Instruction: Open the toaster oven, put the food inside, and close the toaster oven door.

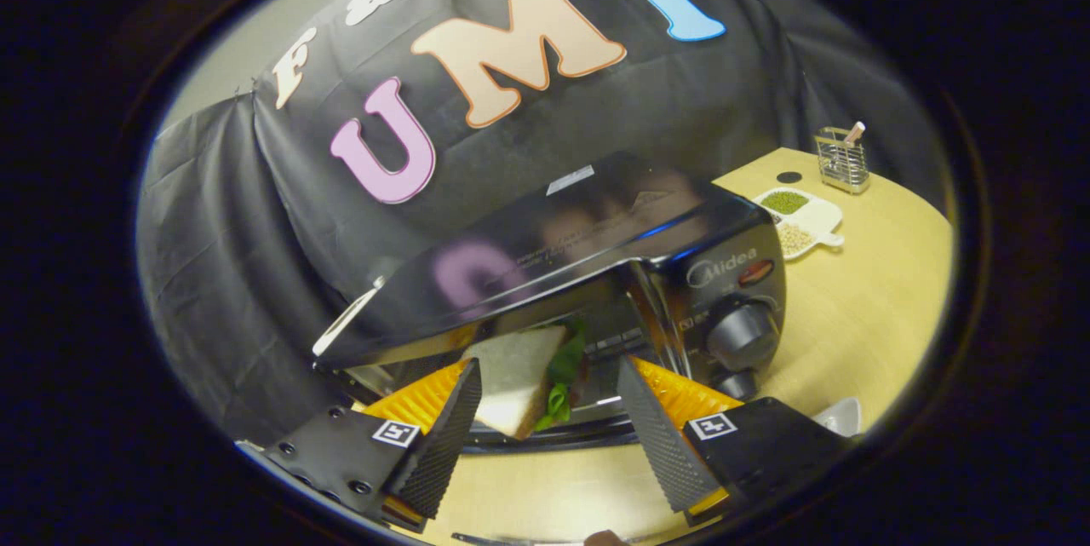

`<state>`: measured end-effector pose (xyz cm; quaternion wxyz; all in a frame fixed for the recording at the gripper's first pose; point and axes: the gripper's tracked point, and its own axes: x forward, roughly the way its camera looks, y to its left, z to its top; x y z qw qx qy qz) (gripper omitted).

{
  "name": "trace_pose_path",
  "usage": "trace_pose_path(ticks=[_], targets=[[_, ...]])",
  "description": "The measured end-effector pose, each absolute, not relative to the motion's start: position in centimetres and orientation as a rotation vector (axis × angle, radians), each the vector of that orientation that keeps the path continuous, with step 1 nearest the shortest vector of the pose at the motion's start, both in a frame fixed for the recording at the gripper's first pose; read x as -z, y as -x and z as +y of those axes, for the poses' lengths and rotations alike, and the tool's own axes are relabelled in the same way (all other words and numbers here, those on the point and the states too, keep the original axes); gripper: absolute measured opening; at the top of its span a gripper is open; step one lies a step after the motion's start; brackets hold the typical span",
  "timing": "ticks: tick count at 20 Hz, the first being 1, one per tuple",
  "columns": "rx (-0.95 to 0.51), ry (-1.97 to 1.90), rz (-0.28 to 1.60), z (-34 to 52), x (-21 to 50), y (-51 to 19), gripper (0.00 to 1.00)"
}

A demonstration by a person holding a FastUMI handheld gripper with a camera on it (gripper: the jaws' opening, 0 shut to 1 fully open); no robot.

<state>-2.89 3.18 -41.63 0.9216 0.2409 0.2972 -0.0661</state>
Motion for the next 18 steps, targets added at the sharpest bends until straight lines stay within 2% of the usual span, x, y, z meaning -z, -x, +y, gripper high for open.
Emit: trace_pose_path(ticks=[12,18], targets=[[-0.241,-0.350,0.894,10.2,40.7,14.8,0.99],[-0.376,-0.347,1.063,12.5,42.0,20.2,0.99]])
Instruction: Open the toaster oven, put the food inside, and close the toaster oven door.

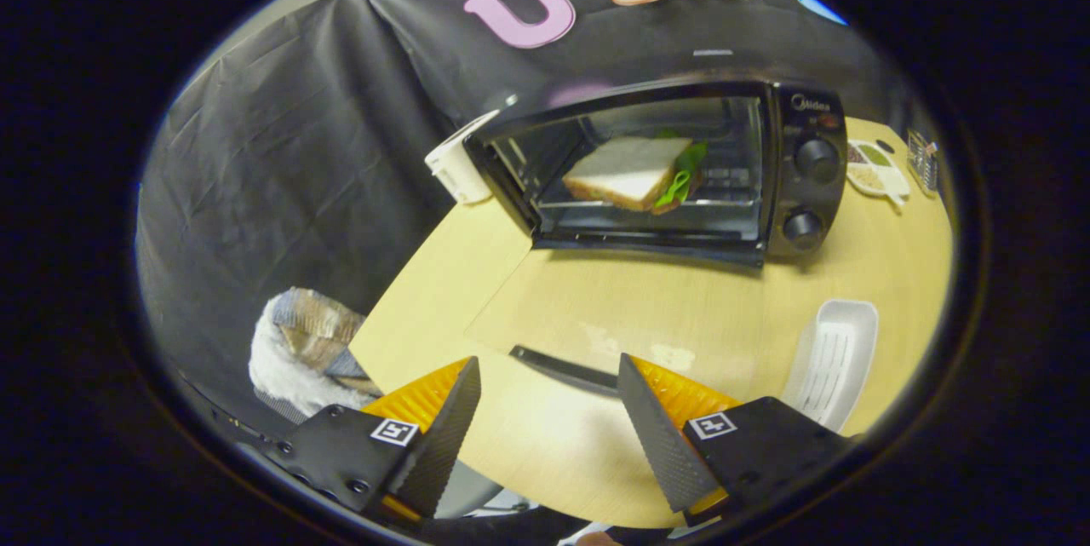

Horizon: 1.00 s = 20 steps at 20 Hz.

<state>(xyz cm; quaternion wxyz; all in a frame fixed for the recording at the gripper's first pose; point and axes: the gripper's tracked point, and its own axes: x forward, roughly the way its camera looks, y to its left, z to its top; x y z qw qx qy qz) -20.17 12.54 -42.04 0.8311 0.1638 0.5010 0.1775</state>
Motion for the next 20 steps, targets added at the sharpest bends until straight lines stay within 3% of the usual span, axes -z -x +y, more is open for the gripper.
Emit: trace_pose_path(ticks=[5,9,14,20], targets=[[-0.386,-0.300,1.231,11.2,44.8,23.9,0.99],[-0.342,-0.235,1.262,9.0,46.5,24.1,0.99],[-0.302,-0.239,1.236,7.9,46.5,22.8,0.99],[-0.323,-0.195,1.068,7.8,42.9,20.5,0.99]])
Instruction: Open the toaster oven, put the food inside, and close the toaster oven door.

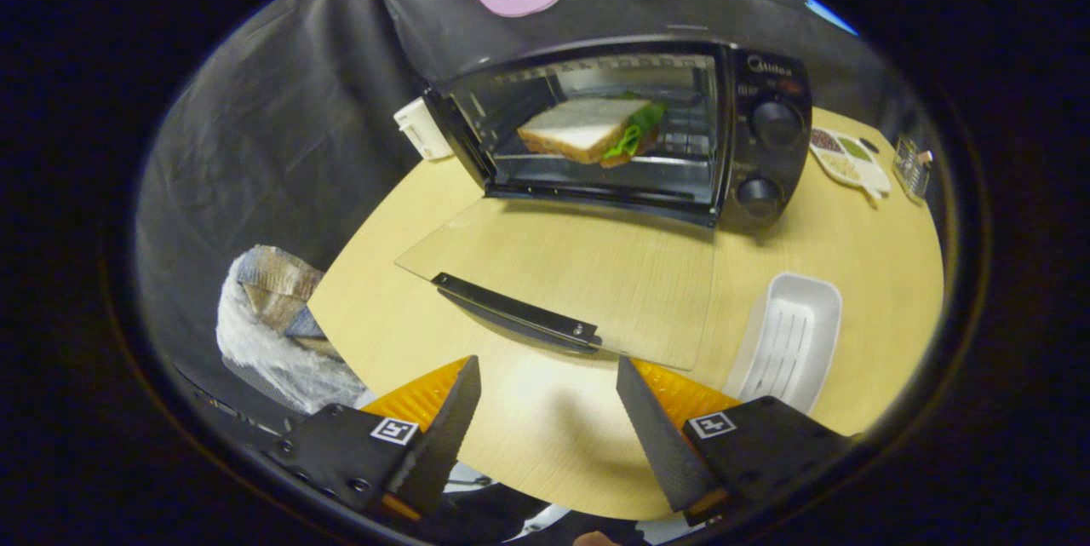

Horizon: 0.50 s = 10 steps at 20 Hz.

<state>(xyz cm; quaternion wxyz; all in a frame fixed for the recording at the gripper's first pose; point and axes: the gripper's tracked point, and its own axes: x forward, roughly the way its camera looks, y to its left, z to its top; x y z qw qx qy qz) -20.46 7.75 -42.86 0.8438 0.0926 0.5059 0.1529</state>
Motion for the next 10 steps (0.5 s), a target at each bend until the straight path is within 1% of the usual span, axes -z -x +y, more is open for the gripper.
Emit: trace_pose_path(ticks=[4,10], targets=[[-0.298,-0.187,0.943,7.1,39.9,16.3,0.99],[-0.247,-0.182,0.836,5.5,37.7,10.7,0.99]])
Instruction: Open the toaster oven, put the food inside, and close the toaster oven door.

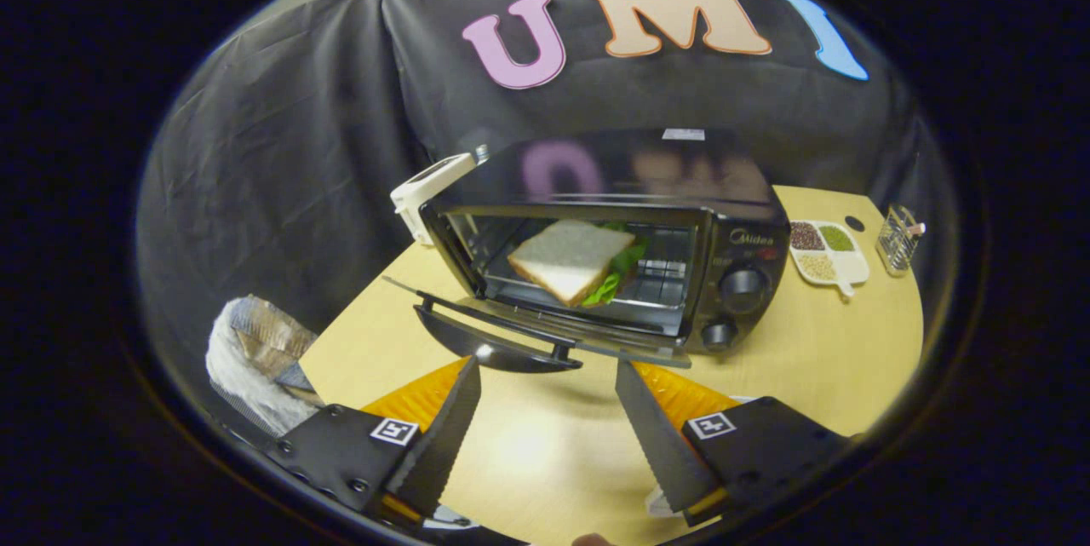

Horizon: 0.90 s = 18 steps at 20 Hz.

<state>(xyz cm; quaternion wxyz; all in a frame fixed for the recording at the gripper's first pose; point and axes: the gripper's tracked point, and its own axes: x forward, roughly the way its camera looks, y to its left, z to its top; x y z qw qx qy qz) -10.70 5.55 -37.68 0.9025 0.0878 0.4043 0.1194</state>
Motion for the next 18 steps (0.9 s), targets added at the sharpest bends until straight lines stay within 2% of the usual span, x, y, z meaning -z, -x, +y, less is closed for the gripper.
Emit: trace_pose_path(ticks=[9,18], targets=[[-0.168,-0.123,0.744,1.6,36.4,4.4,0.99],[-0.186,-0.071,0.747,2.0,37.1,4.4,0.98]])
